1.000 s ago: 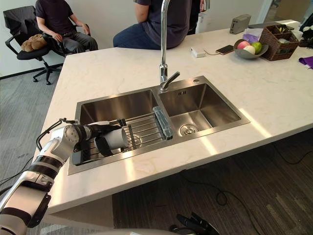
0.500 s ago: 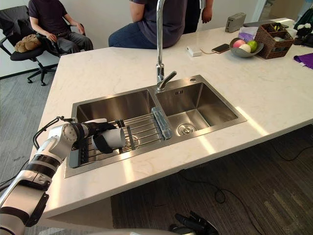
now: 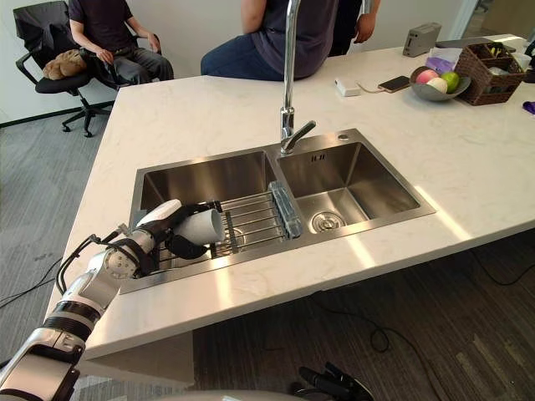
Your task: Walk over to the sink, pick up the cup, carry it to the dishwasher, place the cup inside the dishwasher, then close the dishwasher door
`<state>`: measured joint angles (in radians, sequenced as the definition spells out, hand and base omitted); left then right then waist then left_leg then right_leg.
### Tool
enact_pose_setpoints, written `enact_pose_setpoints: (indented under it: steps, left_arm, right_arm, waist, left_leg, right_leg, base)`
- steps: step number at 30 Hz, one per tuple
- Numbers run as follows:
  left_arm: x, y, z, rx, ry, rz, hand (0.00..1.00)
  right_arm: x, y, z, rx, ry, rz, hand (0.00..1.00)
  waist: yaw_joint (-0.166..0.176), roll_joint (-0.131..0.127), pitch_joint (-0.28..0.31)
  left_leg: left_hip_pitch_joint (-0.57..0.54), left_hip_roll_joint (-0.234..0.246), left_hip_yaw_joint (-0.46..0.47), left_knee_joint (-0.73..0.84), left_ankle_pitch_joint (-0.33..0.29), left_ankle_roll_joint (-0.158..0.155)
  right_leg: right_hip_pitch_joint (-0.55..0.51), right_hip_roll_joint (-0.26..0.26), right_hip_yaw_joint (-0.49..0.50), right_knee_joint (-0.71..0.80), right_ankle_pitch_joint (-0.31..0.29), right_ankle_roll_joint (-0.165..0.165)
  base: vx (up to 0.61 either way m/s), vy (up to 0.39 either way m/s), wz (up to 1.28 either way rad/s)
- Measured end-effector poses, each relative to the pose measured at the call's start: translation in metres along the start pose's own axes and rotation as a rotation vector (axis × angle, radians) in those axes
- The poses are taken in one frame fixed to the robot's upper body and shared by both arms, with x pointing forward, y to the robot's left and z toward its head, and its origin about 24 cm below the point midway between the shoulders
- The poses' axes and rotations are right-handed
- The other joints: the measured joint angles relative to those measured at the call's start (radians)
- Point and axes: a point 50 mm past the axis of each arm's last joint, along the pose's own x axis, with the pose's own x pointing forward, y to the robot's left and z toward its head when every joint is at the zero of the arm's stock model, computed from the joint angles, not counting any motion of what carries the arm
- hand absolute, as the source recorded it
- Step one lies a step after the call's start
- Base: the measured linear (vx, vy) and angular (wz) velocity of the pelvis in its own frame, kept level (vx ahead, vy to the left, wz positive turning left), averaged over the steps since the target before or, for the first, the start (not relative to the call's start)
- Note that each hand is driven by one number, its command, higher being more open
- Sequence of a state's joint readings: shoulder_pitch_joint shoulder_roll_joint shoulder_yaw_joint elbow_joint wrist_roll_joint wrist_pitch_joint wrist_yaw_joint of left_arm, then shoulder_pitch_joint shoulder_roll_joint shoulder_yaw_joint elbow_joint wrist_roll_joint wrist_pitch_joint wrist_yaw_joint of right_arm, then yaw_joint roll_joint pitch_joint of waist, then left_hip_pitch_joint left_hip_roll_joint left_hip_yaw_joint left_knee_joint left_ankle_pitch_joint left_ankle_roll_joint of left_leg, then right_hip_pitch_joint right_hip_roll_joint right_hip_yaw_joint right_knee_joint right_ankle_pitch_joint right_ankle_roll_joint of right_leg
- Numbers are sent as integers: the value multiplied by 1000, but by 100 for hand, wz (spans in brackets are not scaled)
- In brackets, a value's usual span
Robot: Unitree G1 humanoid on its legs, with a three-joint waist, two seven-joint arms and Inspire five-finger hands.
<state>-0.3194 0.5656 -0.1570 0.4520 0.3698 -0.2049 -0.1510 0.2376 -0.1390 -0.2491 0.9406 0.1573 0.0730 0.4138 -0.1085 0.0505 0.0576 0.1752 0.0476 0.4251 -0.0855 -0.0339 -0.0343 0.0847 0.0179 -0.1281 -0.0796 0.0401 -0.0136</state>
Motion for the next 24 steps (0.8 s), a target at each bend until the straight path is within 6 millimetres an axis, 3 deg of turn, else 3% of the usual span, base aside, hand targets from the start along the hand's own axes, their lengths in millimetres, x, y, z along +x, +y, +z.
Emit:
enact_pose_setpoints:
  steps: [8,14,20,24]
  left_arm:
    - [-25,14,23,-416,-187,327,0]
    - [-47,2,42,-757,-297,477,0]
    - [-56,2,38,-916,-307,569,0]
    - [-72,12,48,-996,-378,730,0]
  right_arm:
    - [-2,-1,-5,13,-3,-21,100]
    - [-3,0,-9,25,-7,-31,100]
    - [-2,3,-14,34,-9,-41,100]
    - [-3,3,-19,58,-12,-50,100]
  waist:
    - [35,-9,3]
    - [45,-18,0]
    - [58,-31,-8]
    - [66,-38,-12]
  left_leg:
    - [10,2,-2,1,-1,0]
    - [10,0,-17,0,0,1]
    - [9,1,-23,0,0,2]
    - [7,-2,-33,0,-3,5]
  right_leg:
    - [0,-2,2,27,-16,17]
    - [4,-4,-13,28,-20,15]
    - [6,-4,-20,28,-22,15]
    - [7,-7,-26,28,-28,7]
  base:
    - [-14,-7,0]
    - [-3,-17,7]
    - [-1,-11,3]
    - [-4,-17,6]
